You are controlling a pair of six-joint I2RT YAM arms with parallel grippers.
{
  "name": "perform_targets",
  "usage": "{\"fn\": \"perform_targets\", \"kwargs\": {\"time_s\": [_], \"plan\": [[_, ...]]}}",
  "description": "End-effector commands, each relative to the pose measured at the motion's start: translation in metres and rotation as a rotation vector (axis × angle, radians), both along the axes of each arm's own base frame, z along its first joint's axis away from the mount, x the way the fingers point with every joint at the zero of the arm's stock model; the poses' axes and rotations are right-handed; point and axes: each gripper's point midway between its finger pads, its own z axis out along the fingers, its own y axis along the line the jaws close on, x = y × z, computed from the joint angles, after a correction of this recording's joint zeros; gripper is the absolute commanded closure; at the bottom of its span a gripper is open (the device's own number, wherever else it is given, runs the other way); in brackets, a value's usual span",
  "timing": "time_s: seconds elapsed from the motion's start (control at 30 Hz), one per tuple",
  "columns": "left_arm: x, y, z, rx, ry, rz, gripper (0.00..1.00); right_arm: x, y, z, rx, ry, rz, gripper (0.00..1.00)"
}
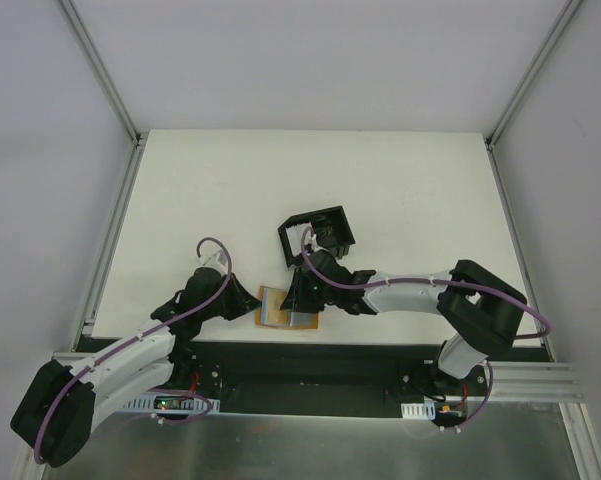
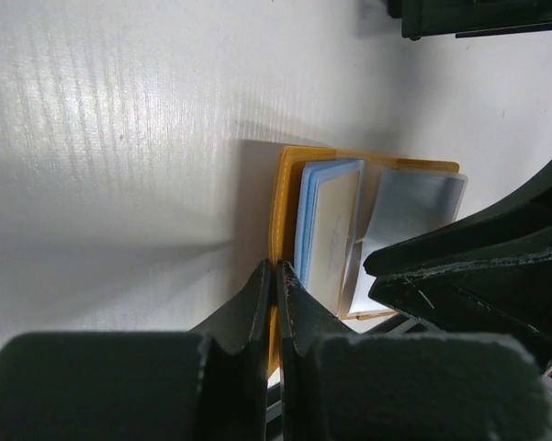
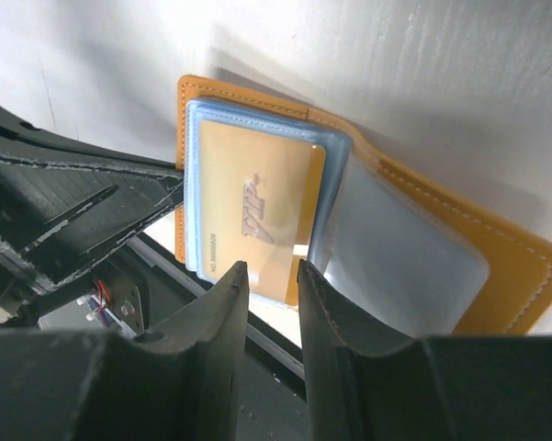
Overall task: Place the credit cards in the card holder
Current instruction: Insert the credit card into the card holder.
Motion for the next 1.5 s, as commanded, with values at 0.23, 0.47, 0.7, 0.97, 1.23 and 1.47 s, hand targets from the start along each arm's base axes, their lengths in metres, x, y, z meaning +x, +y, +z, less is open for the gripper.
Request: {"fn": "perform_targets", "kwargs": {"time_s": [0.23, 0.47, 0.7, 0.97, 1.23, 1.47], "plan": [[-0.003, 0.0, -0.003, -0.008, 0.022, 0.012, 1.0, -0.004, 0.003, 0.001, -0.068, 0.004, 0.01, 0.68], [-0.004, 0.0, -0.004, -0.006, 0.029, 0.012, 1.0, -0.012, 0.003, -0.007, -0.076, 0.032, 0.029, 0.67], [-0.003, 0.0, -0.004, -0.004, 0.032, 0.01, 1.0, -0.015, 0.031, 0.006, 0.05, 0.03, 0.084, 0.68], [-0.004, 0.0, -0.005, -0.002, 0.034, 0.011, 1.0, -0.009, 0.038, 0.023, 0.139, -0.02, 0.075, 0.77], [-0.003, 0.001, -0.003, 0.003, 0.025, 0.01, 1.0, 0.0, 0.008, 0.011, 0.008, -0.05, -0.005, 0.72], [-0.003, 0.003, -0.004, 0.011, 0.024, 0.018, 1.0, 0.01, -0.04, -0.006, -0.221, -0.091, -0.084, 0.71]]}}
